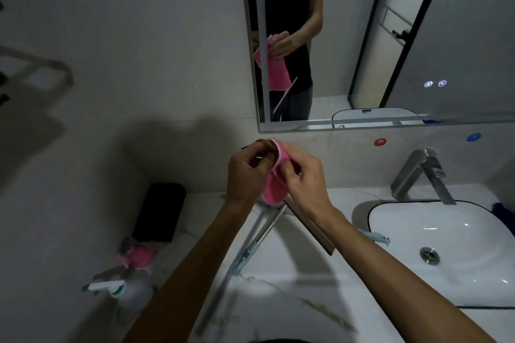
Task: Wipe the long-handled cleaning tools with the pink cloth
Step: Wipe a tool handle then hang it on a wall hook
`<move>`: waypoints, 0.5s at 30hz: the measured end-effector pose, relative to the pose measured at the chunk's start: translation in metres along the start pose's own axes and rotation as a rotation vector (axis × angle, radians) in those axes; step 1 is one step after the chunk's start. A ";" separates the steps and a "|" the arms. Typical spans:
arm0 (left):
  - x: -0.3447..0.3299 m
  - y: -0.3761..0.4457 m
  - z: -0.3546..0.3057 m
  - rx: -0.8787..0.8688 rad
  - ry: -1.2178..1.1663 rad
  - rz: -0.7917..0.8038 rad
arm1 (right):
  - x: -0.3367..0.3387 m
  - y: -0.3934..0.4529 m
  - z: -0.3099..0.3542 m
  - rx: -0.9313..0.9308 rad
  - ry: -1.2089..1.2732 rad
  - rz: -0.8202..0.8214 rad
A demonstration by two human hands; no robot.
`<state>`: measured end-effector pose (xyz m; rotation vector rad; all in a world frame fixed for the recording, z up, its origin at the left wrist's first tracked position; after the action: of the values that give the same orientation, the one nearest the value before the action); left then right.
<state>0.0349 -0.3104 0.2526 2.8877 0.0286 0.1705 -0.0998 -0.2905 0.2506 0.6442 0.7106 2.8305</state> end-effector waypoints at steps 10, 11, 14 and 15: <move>0.001 -0.004 0.008 0.102 0.032 -0.078 | -0.012 -0.004 -0.002 0.085 -0.095 -0.019; 0.000 -0.006 0.010 0.113 0.045 -0.088 | -0.013 -0.007 -0.006 0.069 -0.091 -0.015; -0.001 -0.010 0.009 0.103 0.077 -0.120 | -0.017 -0.016 -0.016 0.022 -0.113 0.007; 0.000 -0.011 0.007 0.092 0.077 -0.139 | -0.019 -0.019 -0.019 -0.002 -0.118 0.026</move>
<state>0.0353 -0.3014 0.2433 2.9558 0.2571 0.2614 -0.0908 -0.2862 0.2192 0.8180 0.6834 2.7878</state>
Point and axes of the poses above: each hand's wrist, its own y-axis towards the middle knuckle, its own x-axis out of the back of the hand, z = x × y, the point moved 9 cm from there along y, towards the middle knuckle, and after that the axes turned 4 degrees about -y, right-handed, at the moved point
